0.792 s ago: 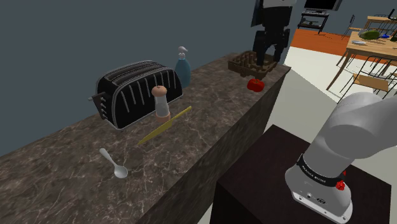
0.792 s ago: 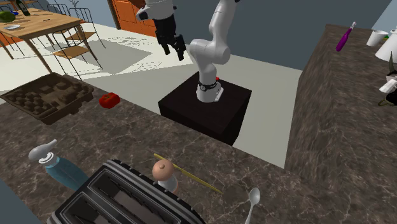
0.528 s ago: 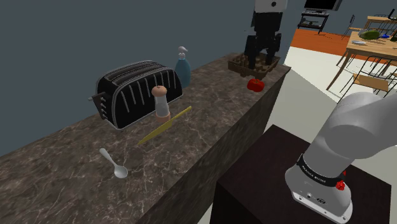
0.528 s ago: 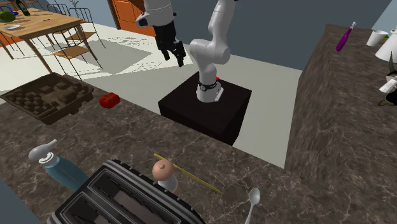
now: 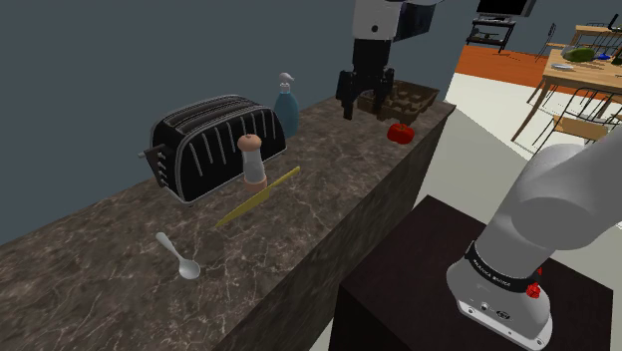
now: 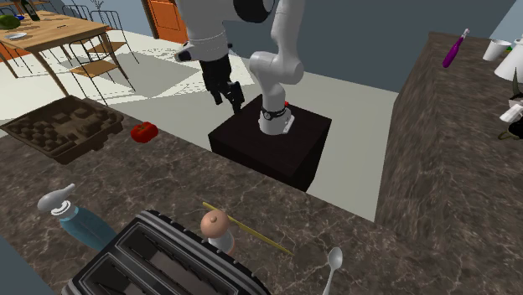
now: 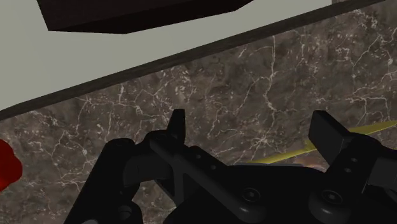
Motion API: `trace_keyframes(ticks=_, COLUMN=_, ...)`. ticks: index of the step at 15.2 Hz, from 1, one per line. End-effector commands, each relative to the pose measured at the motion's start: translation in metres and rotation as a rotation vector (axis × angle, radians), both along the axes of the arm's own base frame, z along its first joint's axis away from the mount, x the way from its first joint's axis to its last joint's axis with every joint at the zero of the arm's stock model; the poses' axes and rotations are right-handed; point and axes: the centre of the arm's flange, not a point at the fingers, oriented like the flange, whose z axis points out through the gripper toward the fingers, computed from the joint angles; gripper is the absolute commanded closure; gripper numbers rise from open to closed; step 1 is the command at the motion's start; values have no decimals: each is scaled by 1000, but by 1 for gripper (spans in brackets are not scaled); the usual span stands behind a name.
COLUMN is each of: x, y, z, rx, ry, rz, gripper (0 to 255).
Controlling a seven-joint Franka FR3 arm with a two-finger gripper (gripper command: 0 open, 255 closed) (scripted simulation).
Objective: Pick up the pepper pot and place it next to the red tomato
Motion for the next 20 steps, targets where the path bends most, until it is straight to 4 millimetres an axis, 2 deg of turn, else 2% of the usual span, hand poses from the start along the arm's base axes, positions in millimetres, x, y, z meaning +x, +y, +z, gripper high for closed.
trace_keyframes(ticks=1, x=19, y=16, z=-8, rx=6, ry=-15, rz=-5, gripper=0)
trace_keyframes(ticks=20, x=201, y=140, z=-79, rx=51, ry=-136, rz=-50, gripper=0)
